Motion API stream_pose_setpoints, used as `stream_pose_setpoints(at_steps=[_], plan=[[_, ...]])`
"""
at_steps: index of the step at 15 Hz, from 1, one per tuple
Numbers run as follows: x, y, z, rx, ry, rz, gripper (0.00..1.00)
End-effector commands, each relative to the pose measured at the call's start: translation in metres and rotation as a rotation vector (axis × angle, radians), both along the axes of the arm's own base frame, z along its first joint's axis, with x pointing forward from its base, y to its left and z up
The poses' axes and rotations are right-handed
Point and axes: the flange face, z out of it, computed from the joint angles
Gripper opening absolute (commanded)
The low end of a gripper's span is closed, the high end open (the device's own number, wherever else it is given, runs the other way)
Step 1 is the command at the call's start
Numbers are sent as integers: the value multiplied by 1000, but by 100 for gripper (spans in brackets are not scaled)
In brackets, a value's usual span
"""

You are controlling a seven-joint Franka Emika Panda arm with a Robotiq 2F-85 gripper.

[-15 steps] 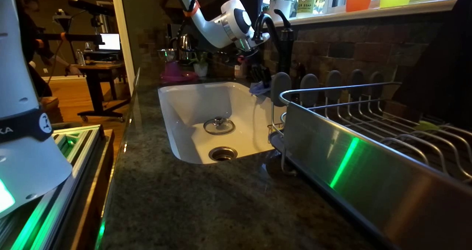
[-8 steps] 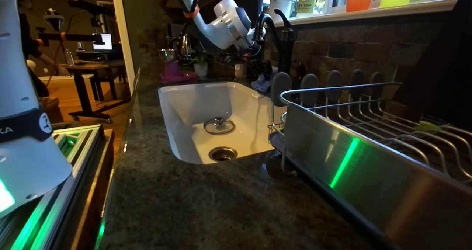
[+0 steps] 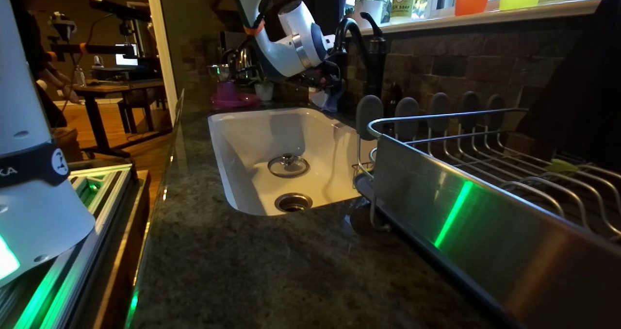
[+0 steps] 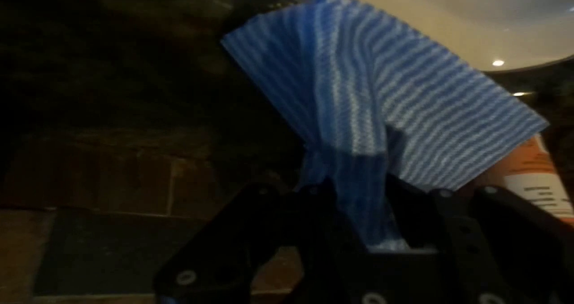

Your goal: Use the blue object to wipe different sections of the counter

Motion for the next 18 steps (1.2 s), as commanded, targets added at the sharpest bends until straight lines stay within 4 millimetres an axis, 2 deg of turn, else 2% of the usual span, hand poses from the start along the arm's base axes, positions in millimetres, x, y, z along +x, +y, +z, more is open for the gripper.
stream_pose_setpoints(at_steps=[1, 5, 7, 9, 12, 15, 16, 18], plan=[[6, 11, -15, 25, 58, 59, 3], [24, 0, -25, -60, 201, -29, 3], [31, -8, -20, -118, 257, -96, 3], [35, -16, -6, -188, 274, -191, 3], [25, -23, -4, -299, 365, -293, 3], [13, -30, -14, -377, 489, -392, 3], [11, -33, -14, -390, 499, -429, 3], [9, -31, 0, -356, 421, -443, 3]])
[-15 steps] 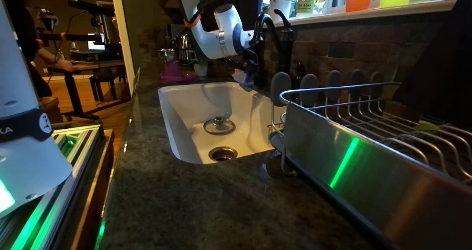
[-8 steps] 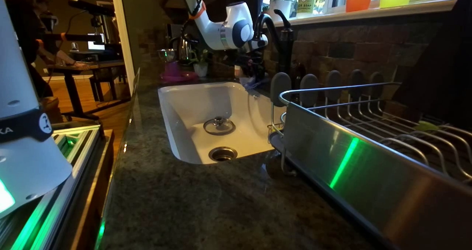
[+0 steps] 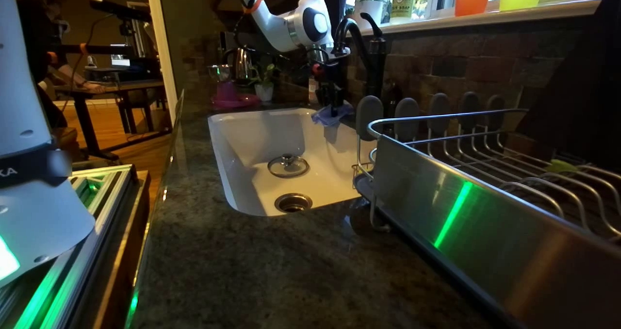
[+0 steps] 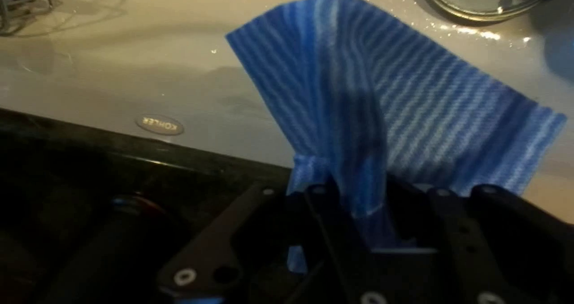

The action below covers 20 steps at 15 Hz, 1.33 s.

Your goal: Use the blue object to wipe different sections of the counter

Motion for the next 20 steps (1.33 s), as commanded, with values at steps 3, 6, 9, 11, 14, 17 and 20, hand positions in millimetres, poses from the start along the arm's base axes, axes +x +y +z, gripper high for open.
stream_pose_setpoints(at_steps=[3, 6, 9, 11, 14, 17, 20], plan=[[-38, 9, 48, 47, -224, 43, 3], [-82, 22, 83, 114, -340, 227, 3], [-121, 33, 111, 158, -432, 417, 3], [-144, 39, 128, 167, -486, 545, 3], [-154, 47, 147, 152, -568, 728, 3], [-134, 51, 152, 192, -654, 881, 3], [-117, 58, 143, 247, -707, 980, 3]])
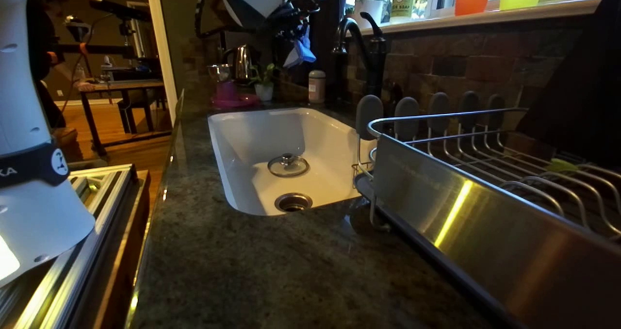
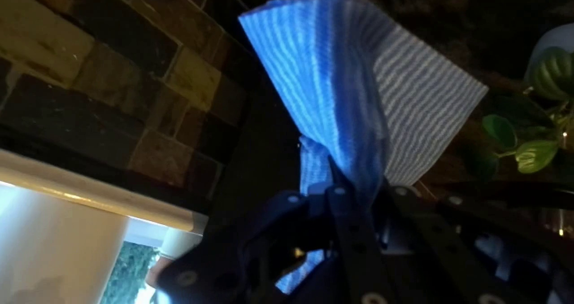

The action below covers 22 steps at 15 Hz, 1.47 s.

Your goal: Use the blue object to wipe different sections of the counter

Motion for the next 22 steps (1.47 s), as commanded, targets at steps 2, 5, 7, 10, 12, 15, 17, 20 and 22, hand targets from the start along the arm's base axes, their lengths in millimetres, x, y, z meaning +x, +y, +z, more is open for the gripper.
stream_pose_setpoints(at_steps=[2, 5, 7, 10, 12, 15, 17, 20, 22], plan=[[31, 25, -24, 47, -53, 139, 3], [21, 27, -27, 9, -42, 152, 12], [23, 39, -36, 13, -37, 184, 12], [25, 41, -37, 15, -41, 189, 3], [40, 52, -24, 56, -53, 148, 3], [52, 72, 0, 93, -86, 152, 3], [52, 96, 12, 118, -94, 188, 3], [39, 138, 9, 147, -29, 239, 3], [53, 152, 14, 133, 39, 225, 3]])
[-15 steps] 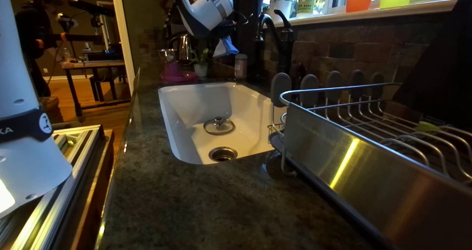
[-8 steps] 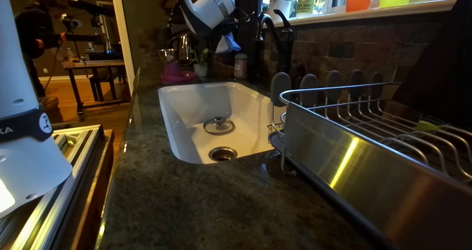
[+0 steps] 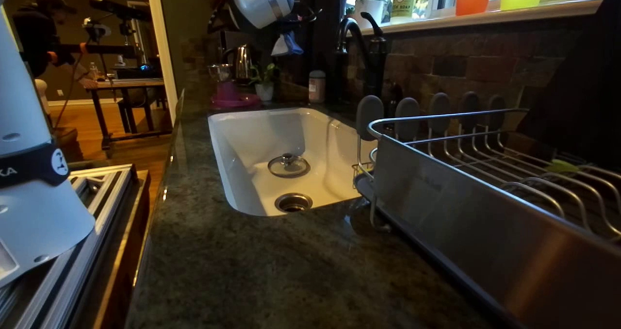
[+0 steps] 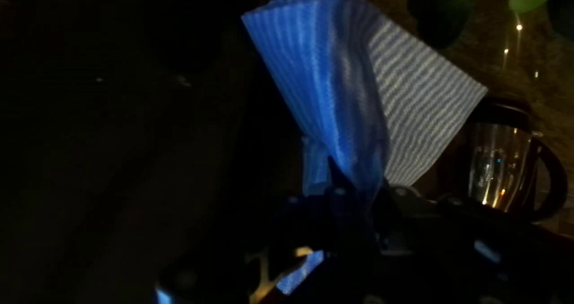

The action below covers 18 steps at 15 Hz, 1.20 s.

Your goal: Use the blue object to wipe different sections of the counter

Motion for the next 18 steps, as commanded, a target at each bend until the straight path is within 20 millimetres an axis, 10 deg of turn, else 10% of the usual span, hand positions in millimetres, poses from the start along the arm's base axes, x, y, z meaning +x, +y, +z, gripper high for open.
stream_pose_setpoints(at_steps=[1, 7, 15, 16, 18], plan=[[44, 22, 4, -36, 97, -51, 3], [107, 27, 19, -89, 201, -58, 3], [99, 75, -5, -227, 278, 109, 3], [99, 78, -6, -232, 281, 110, 28], [97, 81, -5, -240, 284, 111, 45]])
